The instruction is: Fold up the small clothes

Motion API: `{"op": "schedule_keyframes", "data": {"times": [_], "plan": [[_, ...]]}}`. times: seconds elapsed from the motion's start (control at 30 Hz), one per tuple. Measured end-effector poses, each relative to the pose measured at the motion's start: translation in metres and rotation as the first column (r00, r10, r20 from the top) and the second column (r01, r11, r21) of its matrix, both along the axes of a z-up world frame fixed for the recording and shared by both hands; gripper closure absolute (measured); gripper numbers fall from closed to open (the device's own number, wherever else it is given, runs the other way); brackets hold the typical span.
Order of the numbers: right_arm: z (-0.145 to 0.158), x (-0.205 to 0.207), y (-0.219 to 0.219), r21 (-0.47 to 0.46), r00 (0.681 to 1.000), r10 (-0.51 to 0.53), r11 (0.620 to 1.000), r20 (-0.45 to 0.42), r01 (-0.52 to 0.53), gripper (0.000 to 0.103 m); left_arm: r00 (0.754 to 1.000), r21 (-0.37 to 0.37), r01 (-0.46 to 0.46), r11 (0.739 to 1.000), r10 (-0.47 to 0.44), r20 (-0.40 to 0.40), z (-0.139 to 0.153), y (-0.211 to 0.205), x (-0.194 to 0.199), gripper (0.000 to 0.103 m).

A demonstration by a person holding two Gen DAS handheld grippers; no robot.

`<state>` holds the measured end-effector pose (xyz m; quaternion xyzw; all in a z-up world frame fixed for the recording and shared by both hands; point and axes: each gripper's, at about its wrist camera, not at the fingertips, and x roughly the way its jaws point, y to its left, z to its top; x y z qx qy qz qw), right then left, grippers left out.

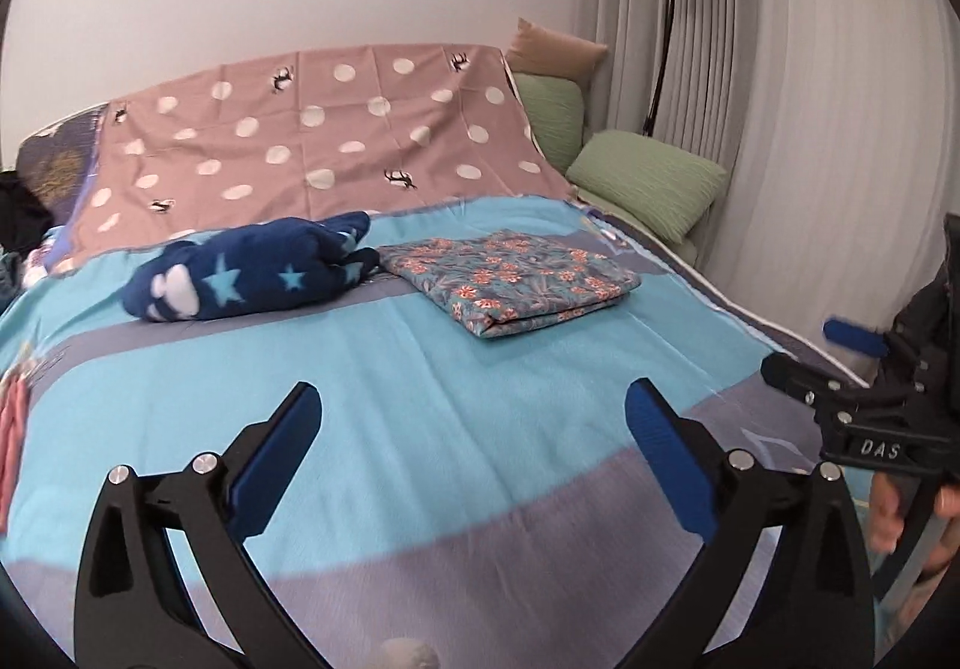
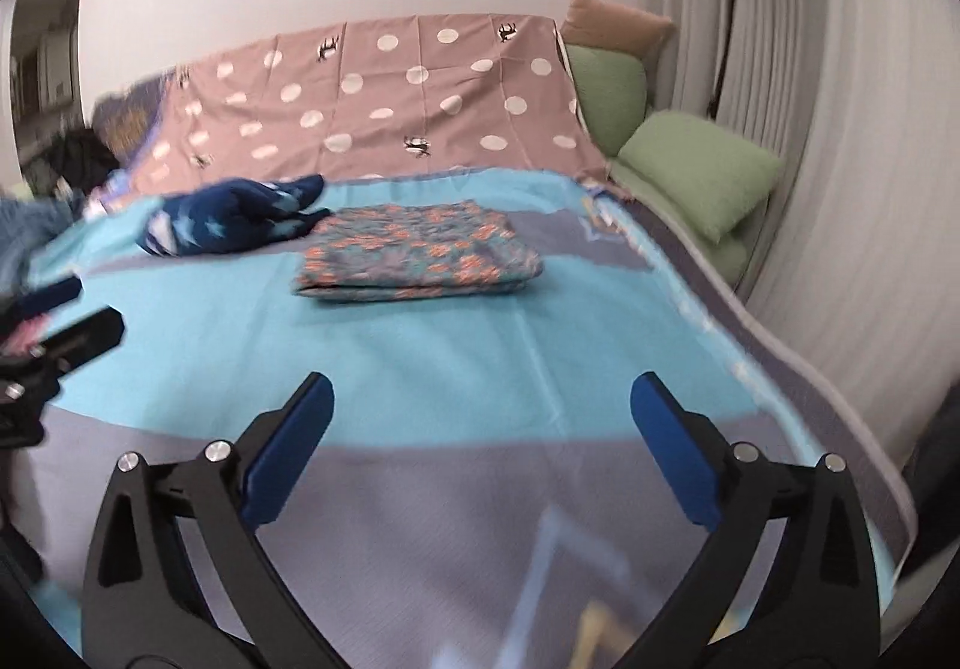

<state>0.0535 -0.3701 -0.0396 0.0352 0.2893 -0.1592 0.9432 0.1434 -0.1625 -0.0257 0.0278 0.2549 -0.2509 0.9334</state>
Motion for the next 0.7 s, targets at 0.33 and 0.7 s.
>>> {"op": "schedule_keyframes", "data": {"times": [0.33, 0.7], "plan": [[0.024, -0.081, 0.047, 0.058, 0.999, -0.015, 0.998, 0.046, 0.012, 0.002, 0.999, -0.015, -0.026, 1.000, 0.026, 0.039, 0.018, 0.021, -0.084, 0.002], [0.037, -0.116, 0.069, 0.039, 0.998, -0.032, 0.999, 0.057, 0.030, 0.002, 1.000, -0.024, -0.012, 1.000, 0.013, 0.021, 0.021, 0.025, -0.125, 0.001]]}}
